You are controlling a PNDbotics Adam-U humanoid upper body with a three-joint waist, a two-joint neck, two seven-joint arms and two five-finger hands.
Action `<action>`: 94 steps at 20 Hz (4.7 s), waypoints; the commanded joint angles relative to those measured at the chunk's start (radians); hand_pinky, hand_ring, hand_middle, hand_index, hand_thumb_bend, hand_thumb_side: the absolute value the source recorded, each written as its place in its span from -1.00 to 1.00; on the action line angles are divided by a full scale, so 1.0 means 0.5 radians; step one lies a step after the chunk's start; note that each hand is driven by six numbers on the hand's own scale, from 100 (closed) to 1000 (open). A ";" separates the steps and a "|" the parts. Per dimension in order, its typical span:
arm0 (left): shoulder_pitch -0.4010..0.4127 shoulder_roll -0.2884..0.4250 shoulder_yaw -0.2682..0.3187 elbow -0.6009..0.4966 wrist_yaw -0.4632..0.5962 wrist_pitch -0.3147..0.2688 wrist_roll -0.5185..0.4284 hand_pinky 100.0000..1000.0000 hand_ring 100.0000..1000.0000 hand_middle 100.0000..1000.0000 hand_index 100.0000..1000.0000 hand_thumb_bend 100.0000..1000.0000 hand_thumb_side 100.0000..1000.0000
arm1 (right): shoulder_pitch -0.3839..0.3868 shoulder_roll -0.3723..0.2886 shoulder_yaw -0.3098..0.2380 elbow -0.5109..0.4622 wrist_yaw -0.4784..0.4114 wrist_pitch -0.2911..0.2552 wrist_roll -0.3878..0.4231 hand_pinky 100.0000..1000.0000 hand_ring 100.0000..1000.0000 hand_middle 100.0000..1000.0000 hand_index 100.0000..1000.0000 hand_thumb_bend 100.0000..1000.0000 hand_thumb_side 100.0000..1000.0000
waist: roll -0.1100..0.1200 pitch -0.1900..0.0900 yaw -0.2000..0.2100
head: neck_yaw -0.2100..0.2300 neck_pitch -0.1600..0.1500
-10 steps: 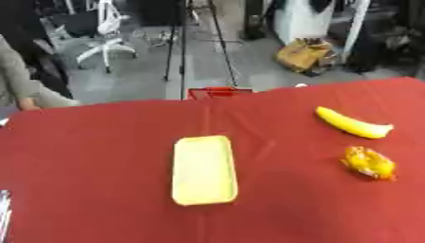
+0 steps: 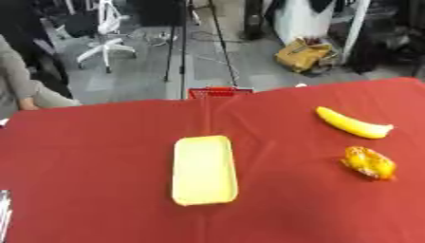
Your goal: Pick up objects on the table and place them in the box.
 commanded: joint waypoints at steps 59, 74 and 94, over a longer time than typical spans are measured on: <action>-0.006 0.045 -0.005 -0.023 0.010 0.000 -0.032 0.32 0.51 0.66 0.68 0.64 0.98 | -0.368 -0.838 0.278 1.232 1.064 0.002 1.019 0.39 0.55 0.67 0.74 -0.10 -0.10 | -0.050 -0.009 0.046 | -0.236 -0.021; -0.006 0.046 -0.010 -0.023 0.014 0.002 -0.042 0.32 0.51 0.66 0.68 0.64 0.98 | -0.525 -0.760 0.390 1.611 1.134 -0.112 1.114 0.39 0.54 0.65 0.74 -0.09 -0.10 | -0.040 -0.010 0.044 | -0.259 -0.018; -0.009 0.043 -0.010 -0.024 0.012 0.002 -0.043 0.32 0.51 0.66 0.68 0.64 0.98 | -0.618 -0.697 0.436 1.697 1.284 -0.113 1.065 0.37 0.52 0.63 0.73 -0.14 -0.09 | -0.038 -0.013 0.054 | -0.272 -0.025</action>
